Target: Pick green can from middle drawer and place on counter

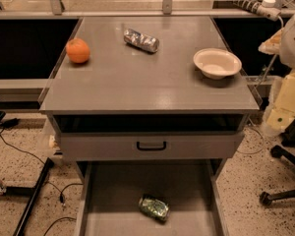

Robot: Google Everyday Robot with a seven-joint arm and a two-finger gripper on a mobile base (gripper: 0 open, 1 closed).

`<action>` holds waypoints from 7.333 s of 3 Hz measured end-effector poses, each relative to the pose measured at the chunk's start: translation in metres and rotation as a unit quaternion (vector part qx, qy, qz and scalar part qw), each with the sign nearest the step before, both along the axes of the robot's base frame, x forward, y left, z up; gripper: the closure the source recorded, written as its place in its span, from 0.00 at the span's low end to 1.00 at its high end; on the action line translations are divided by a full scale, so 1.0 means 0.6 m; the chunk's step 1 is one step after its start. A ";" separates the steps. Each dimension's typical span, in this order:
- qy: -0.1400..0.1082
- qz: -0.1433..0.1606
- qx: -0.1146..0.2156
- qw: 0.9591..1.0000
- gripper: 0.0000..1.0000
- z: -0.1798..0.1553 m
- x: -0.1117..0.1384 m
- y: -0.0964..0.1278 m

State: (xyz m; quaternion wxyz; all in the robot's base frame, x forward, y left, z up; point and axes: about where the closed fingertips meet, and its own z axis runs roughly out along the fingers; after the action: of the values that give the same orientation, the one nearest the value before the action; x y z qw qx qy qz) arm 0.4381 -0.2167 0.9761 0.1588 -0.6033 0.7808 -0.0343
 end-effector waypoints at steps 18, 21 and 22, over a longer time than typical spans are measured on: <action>0.009 0.085 0.285 0.955 0.00 -0.913 -0.019 0.265; 0.017 0.032 0.344 0.938 0.00 -0.998 -0.003 0.281; 0.017 0.032 0.344 0.938 0.19 -0.999 -0.003 0.281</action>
Offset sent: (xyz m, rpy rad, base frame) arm -0.0336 0.0388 -0.0684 0.1086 0.0199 0.0954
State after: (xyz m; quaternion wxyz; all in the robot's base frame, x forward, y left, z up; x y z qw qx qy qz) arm 0.4364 -0.0481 0.3770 0.3448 -0.5365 0.7279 0.2518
